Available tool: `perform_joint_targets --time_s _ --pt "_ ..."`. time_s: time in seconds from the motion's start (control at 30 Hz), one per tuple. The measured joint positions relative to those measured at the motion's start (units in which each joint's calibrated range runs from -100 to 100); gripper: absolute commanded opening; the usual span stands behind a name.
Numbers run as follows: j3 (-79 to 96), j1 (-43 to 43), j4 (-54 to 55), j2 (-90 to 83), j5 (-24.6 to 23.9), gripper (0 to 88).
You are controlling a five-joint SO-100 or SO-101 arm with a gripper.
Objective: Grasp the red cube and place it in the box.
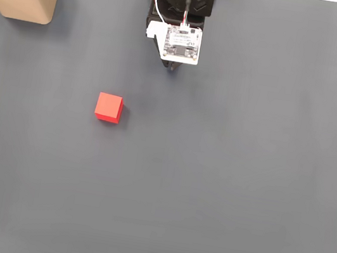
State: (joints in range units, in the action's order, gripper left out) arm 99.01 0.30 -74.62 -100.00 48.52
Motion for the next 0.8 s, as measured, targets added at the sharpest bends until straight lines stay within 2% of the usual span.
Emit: perform_joint_targets --time_s 0.8 --pt "0.27 0.00 -0.16 0.00 0.00 0.3"
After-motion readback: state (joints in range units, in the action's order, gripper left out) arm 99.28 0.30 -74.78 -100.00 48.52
